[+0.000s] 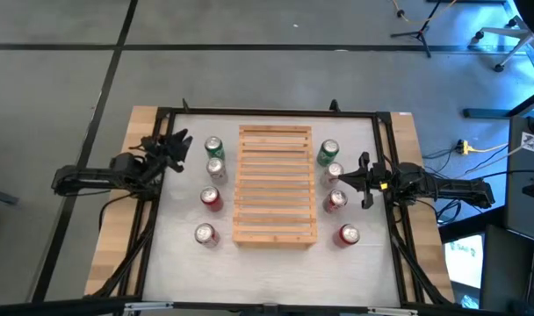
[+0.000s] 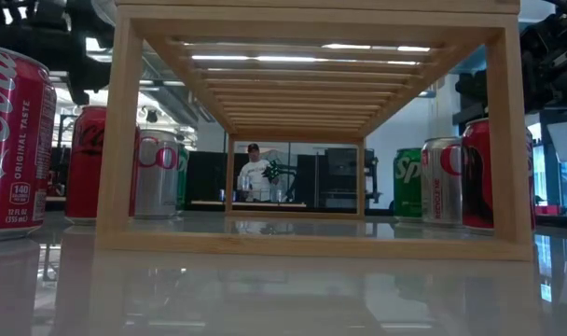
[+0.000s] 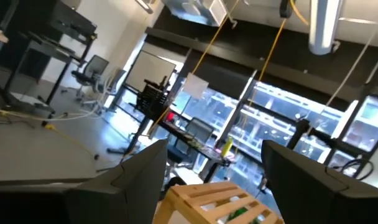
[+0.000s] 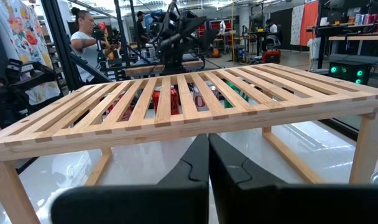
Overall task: Place canned beverage on shelf
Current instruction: Put the left green soda can on the shelf
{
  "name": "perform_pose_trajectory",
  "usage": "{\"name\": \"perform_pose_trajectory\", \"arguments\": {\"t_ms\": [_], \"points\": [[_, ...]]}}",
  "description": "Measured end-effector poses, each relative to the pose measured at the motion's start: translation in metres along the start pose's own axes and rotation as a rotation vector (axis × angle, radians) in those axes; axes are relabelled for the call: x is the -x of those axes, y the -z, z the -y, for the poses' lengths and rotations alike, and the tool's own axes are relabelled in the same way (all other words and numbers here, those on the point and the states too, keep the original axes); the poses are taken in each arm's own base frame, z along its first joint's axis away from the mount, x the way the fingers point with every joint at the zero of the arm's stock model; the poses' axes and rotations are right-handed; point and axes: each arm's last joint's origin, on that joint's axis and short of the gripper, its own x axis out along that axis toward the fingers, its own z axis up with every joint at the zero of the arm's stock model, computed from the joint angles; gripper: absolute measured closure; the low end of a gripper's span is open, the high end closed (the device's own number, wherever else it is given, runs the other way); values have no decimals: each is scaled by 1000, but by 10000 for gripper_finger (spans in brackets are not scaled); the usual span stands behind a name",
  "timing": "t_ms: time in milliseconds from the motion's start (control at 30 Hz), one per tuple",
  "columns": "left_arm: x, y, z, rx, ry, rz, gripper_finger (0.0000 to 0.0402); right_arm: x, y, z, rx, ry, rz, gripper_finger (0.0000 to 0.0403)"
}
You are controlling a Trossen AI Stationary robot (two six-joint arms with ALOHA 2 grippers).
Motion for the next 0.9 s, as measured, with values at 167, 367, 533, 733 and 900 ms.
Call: {"name": "perform_pose_trajectory", "arguments": {"t_ms": [167, 367, 533, 733, 900], "points": [[-11, -9, 8, -37, -23, -19, 147, 0, 0, 0, 0, 0, 0, 403], [-32, -23, 23, -129, -68, -48, 147, 0, 0, 0, 0, 0, 0, 403], [-57, -40, 39, -223, -77, -90, 147, 0, 0, 0, 0, 0, 0, 403], [-94, -62, 55, -331, -113, -224, 147, 0, 0, 0, 0, 0, 0, 403], [-127, -79, 62, -386, -117, -373, 147, 0, 0, 0, 0, 0, 0, 403]]}}
